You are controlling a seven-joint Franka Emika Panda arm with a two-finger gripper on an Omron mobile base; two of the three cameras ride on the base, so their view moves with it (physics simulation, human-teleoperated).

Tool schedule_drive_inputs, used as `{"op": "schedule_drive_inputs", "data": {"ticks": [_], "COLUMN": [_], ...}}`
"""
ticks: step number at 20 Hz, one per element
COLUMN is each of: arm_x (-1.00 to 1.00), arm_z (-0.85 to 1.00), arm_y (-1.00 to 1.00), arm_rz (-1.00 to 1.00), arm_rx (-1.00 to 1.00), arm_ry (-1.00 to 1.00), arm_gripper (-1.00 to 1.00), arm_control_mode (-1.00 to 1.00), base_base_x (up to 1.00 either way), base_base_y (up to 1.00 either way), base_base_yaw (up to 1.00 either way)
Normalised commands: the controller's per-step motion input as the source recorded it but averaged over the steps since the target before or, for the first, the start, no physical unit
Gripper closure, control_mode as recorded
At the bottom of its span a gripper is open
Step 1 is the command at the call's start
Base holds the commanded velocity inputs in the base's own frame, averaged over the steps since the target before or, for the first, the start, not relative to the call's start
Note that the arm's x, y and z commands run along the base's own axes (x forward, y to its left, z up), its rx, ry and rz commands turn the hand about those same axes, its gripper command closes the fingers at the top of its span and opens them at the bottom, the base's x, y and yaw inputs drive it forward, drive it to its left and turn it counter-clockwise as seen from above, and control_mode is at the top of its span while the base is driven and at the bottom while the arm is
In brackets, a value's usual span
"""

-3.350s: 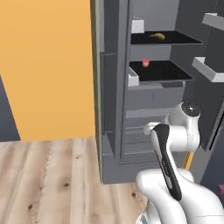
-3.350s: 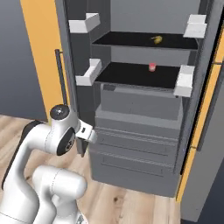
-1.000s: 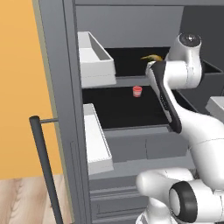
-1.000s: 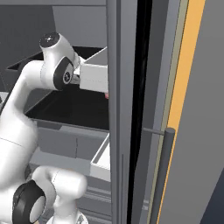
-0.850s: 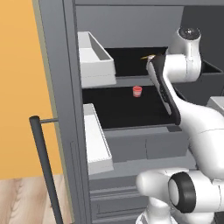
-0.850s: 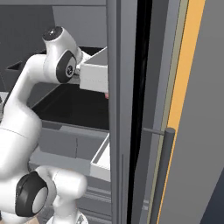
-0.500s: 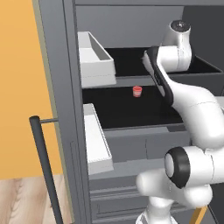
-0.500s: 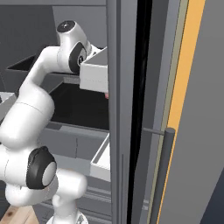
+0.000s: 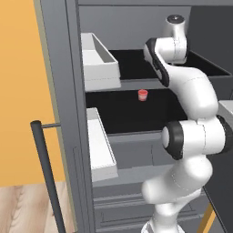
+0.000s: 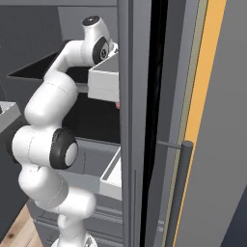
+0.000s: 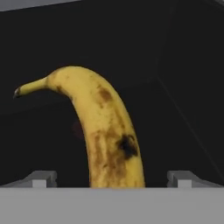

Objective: Pick the banana and orange from the fridge and place them on the plate next to the blender to make a fruit smoothie.

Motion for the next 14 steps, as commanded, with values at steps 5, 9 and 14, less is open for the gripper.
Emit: {"op": "schedule_drive_inputs", "data": {"ticks": [5, 9, 14], "arm_x": [0.07, -0.11, -0.06], "arm_z": [-0.68, -0.66, -0.36], "arm_y": [-0.11, 0.0, 0.02], "arm_rz": [0.0, 0.0, 0.03], "arm_rx": [0.0, 0.0, 0.0], "arm_ry": [0.03, -0.05, -0.21], "arm_gripper": [1.0, 1.0, 1.0], "arm_control_mode": [-1.0, -1.0, -1.0], "base_base_x": [0.0, 0.0, 0.0], "base_base_y": [0.0, 0.0, 0.0], "base_base_yaw": [0.0, 0.0, 0.0]}}
